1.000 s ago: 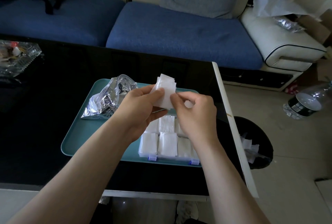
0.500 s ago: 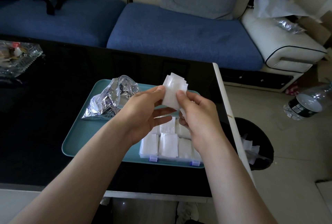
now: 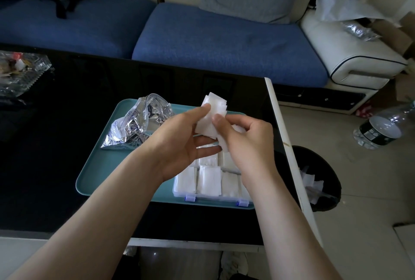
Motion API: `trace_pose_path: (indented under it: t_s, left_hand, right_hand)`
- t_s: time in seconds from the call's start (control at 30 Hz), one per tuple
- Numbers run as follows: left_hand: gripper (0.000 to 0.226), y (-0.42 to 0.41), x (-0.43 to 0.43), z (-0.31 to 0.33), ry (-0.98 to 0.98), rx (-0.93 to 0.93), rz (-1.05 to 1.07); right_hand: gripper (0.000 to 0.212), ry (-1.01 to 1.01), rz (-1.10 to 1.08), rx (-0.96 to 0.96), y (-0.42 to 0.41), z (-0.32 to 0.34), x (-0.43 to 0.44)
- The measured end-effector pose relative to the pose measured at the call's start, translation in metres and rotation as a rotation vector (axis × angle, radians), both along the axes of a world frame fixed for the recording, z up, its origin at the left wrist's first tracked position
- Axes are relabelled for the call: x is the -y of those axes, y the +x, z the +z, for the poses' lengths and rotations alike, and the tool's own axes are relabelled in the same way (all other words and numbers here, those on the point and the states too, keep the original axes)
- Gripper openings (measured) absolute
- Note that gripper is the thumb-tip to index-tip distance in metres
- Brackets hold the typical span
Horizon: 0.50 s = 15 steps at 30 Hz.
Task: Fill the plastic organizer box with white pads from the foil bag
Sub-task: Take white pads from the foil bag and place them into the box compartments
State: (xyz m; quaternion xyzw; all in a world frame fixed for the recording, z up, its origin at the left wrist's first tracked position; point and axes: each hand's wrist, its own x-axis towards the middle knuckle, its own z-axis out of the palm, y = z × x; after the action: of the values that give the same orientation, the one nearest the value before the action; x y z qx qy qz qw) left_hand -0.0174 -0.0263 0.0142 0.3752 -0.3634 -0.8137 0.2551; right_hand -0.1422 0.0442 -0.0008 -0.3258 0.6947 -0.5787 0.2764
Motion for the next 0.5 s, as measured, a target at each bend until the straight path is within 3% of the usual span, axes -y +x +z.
trace_pose_path:
  t_s: [0.2,0.5]
  left_hand:
    - [0.033,0.0001,-0.0009,-0.0030,-0.108,0.033,0.033]
    - [0.034,0.0004,-0.0004,-0.0029,-0.049,-0.005,0.101]
  right_hand:
    - [0.011,-0.024,-0.015,-0.272,-0.0010,-0.0023,-0.0001]
    - [0.009,0.010,-0.031,-0.340,-0.0024,-0.0058,0.0011]
